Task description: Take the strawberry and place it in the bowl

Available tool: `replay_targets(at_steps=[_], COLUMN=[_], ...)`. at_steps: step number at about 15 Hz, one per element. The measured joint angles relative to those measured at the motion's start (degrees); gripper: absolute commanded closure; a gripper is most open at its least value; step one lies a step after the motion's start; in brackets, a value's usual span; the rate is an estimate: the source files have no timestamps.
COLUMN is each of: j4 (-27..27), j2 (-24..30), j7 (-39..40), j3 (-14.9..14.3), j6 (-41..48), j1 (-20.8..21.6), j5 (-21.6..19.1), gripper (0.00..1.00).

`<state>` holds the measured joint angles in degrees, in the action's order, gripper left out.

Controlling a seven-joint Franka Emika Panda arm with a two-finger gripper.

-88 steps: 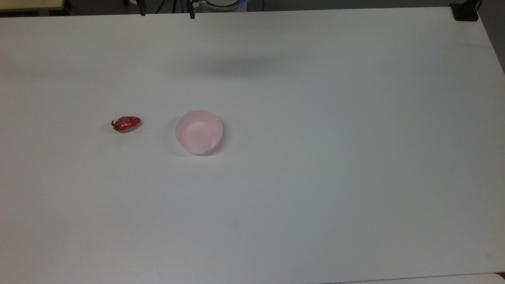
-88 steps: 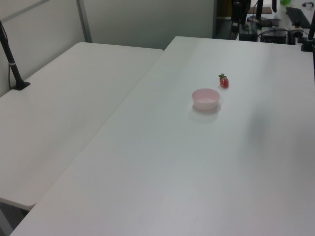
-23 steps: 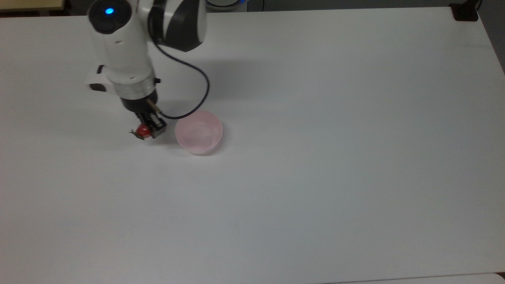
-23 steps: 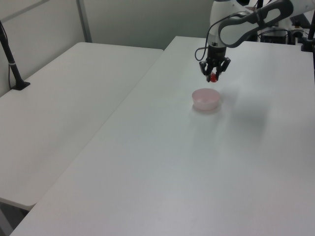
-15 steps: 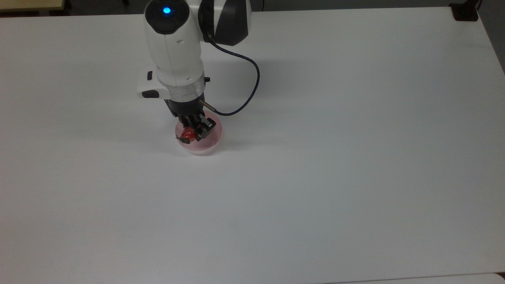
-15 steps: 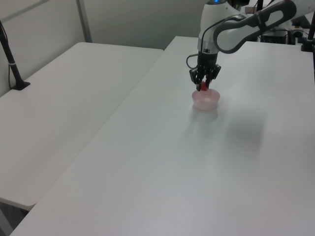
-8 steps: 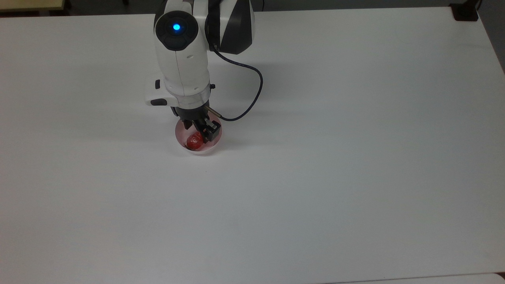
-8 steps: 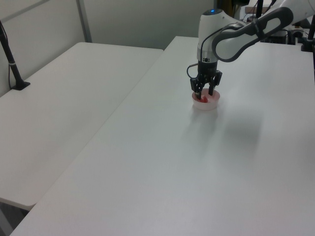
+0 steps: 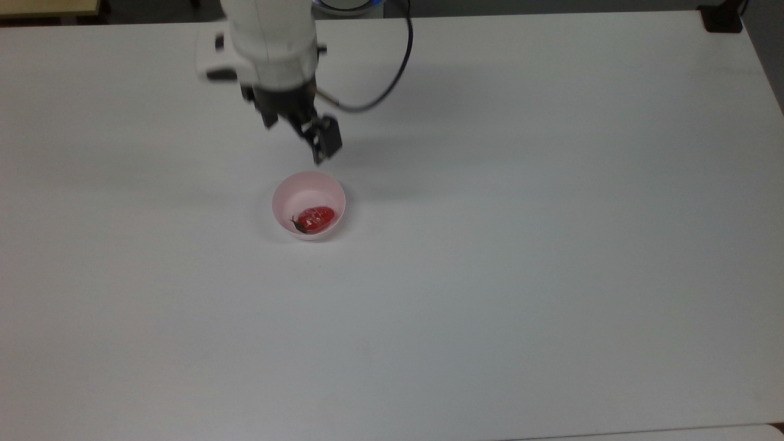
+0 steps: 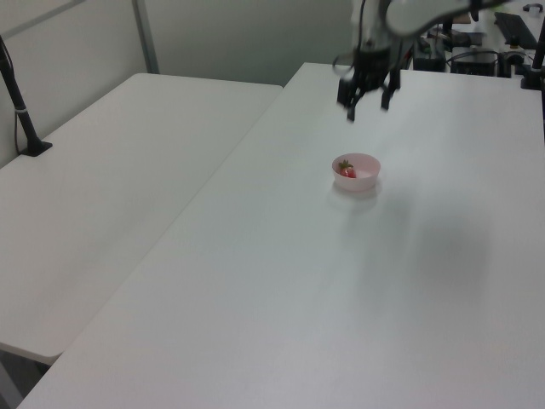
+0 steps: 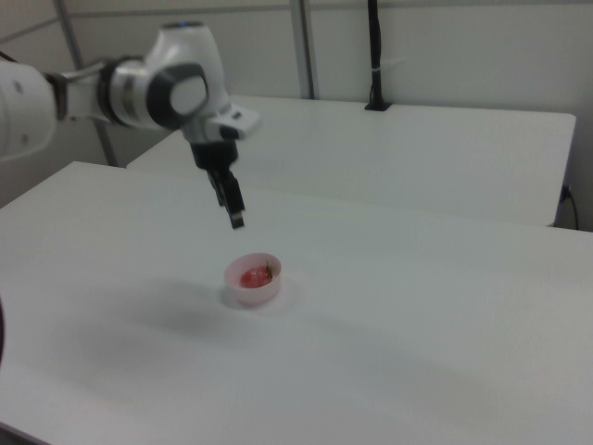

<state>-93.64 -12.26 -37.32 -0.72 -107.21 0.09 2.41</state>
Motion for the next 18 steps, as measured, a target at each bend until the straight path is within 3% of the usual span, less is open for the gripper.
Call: replay_targets(at_steps=[4, 9, 18], j4=[0.1, -0.2, -0.7], j2=[8.4, 14.4, 14.8], j7=[0.0, 1.4, 31.3], j3=[0.0, -0.1, -1.7], j6=[8.5, 15.7, 12.4], j1=[0.2, 0.2, 0.0], j5=[0.0, -0.1, -0.1], gripper=[0.0, 0.0, 0.0])
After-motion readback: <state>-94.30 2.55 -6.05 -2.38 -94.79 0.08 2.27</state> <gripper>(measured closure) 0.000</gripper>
